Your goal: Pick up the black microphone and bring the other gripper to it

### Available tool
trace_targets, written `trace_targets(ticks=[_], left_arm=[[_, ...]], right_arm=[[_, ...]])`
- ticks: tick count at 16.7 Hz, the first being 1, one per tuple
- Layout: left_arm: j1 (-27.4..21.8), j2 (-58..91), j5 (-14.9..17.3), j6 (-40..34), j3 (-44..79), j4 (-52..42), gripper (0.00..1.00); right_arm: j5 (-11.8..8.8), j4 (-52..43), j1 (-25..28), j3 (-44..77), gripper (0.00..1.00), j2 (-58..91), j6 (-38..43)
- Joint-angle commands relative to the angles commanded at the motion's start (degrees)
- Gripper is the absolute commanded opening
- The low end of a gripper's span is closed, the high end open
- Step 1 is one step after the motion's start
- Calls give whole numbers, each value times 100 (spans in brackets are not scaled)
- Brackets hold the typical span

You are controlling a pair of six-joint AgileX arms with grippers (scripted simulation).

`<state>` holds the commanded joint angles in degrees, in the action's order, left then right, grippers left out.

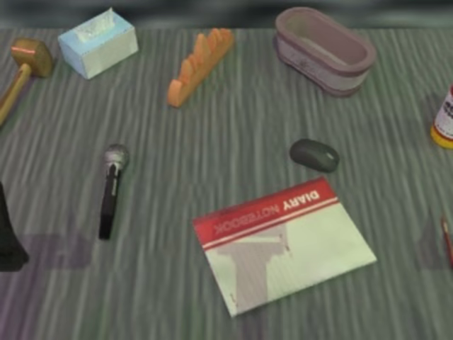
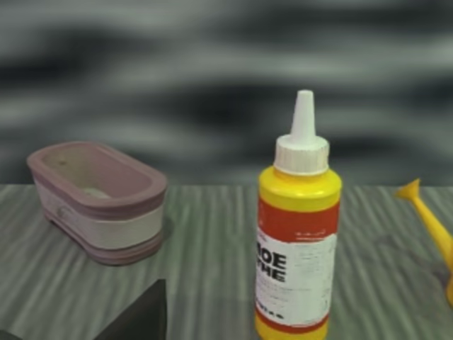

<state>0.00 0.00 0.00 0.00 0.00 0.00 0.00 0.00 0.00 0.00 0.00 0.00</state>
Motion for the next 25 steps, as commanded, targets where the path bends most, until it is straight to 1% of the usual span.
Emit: trace_targets(ticks=[4,8,11,20,25], left_arm=[[-48,177,8,-19,153,-137,100],[-264,1266,1,-155,1023,-871,100],[-475,2691,-30,-349,2058,-1649,100],[-1200,7949,-39,-1079,5802,-4012,100],[-1512,10028,-57,-1359,7287,-5075,100]], right_arm=[[0,0,0,0,100,0,0],[0,0,0,0,100,0,0],[0,0,0,0,100,0,0],[0,0,0,0,100,0,0],[0,0,0,0,100,0,0]])
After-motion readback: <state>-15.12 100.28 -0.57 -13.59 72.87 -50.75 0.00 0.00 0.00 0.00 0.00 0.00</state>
